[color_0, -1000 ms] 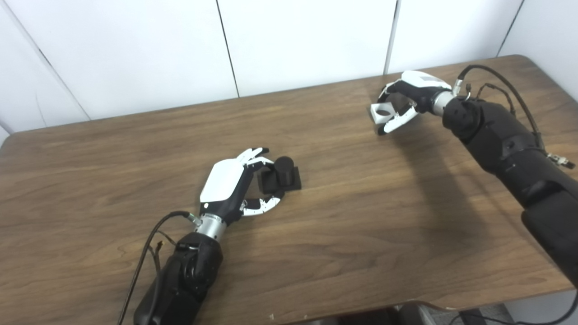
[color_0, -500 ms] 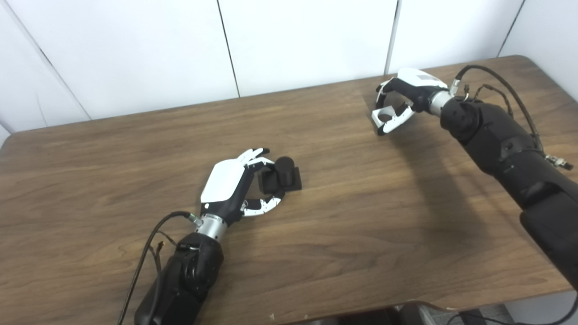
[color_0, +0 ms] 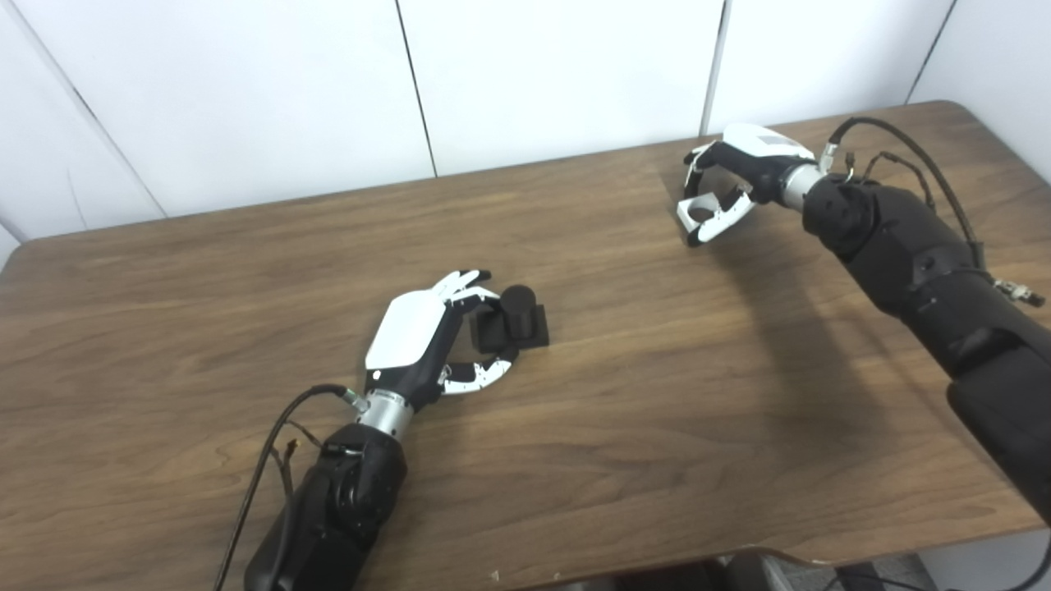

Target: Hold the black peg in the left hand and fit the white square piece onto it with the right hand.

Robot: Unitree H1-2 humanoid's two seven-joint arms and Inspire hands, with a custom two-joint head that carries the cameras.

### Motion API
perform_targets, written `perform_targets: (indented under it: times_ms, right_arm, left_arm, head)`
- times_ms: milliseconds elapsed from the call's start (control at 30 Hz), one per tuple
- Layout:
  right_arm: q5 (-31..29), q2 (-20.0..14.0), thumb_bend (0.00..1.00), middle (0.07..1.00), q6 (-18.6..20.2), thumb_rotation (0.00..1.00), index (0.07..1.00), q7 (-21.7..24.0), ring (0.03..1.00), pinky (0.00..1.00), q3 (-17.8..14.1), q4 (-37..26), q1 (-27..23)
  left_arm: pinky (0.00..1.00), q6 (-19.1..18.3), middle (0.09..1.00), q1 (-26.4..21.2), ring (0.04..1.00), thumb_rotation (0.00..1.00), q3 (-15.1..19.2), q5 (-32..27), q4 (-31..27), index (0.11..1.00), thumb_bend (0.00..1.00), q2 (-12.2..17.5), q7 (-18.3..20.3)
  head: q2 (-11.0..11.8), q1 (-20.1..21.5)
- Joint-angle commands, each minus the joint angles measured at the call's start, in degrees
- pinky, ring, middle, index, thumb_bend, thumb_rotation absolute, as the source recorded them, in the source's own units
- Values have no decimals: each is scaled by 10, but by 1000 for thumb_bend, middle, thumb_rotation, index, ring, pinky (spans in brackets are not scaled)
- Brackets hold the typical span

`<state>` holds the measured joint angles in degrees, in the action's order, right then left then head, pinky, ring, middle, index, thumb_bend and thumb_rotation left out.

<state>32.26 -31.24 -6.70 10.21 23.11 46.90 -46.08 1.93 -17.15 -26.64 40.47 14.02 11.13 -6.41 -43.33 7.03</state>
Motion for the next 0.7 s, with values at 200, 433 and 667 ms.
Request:
perform_targets:
  times_ms: [200, 433, 667]
  right_arm:
    - [7, -22, 523, 832, -37, 141, 493, -41, 891, 869, -14, -31, 15]
    - [-6, -17, 524, 831, -37, 136, 491, -62, 908, 895, -48, -87, 42]
    - [-10, -16, 524, 838, -23, 140, 492, -54, 897, 927, -72, -144, 60]
  left_arm:
    - [840, -29, 899, 29, 926, 240, -11, 10, 30, 629, 718, 20, 49]
    - [830, -25, 898, 23, 924, 264, -11, 11, 40, 629, 720, 17, 44]
    - [839, -33, 902, 24, 927, 256, -12, 14, 32, 635, 714, 16, 51]
  head:
    - [1, 3]
    - [0, 6]
    - [-3, 4]
